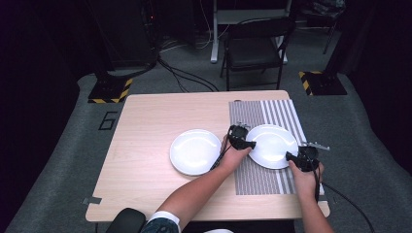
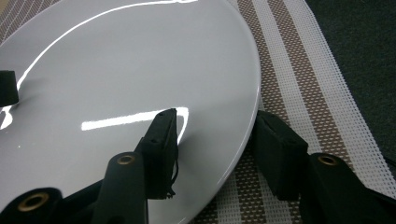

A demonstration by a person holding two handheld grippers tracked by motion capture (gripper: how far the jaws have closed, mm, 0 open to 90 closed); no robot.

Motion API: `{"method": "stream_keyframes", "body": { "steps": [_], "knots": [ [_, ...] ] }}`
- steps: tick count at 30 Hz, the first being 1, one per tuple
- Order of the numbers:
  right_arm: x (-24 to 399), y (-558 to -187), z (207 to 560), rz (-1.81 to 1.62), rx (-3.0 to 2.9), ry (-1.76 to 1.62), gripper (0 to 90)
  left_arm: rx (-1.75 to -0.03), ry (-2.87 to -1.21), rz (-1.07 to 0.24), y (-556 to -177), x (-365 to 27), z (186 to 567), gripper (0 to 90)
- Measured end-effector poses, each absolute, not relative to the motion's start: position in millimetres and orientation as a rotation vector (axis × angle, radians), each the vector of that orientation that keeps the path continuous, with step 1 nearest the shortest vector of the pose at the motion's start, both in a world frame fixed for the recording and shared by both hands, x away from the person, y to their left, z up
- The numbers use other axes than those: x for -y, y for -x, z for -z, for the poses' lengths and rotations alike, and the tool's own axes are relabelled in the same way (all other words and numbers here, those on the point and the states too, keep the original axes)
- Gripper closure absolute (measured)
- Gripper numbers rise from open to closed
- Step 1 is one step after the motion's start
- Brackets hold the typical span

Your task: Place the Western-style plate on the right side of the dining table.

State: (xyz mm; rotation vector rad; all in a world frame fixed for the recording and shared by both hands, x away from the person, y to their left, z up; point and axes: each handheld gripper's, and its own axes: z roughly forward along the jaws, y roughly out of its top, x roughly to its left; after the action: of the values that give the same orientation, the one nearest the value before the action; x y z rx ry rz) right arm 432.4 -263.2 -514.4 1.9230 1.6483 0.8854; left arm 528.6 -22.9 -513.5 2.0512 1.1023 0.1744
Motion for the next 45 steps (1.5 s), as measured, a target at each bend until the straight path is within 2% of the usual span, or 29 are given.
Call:
{"method": "stream_keyframes", "body": {
  "steps": [7,29,45],
  "knots": [
    [253.5,-431.0,511.4,-0.753,-1.67,-1.81,52.6,-1.093,-2.061,-0.18,-528.5,22.6,513.5,50.4],
    [259.5,-428.1,511.8,-0.842,-1.652,-1.857,52.0,-1.103,-2.038,-0.145,-530.1,19.1,512.6,49.6],
    [261.4,-418.3,502.5,-0.873,-1.649,-1.826,52.2,-1.07,-2.027,-0.163,-531.0,7.5,496.4,49.1]
  ]
}}
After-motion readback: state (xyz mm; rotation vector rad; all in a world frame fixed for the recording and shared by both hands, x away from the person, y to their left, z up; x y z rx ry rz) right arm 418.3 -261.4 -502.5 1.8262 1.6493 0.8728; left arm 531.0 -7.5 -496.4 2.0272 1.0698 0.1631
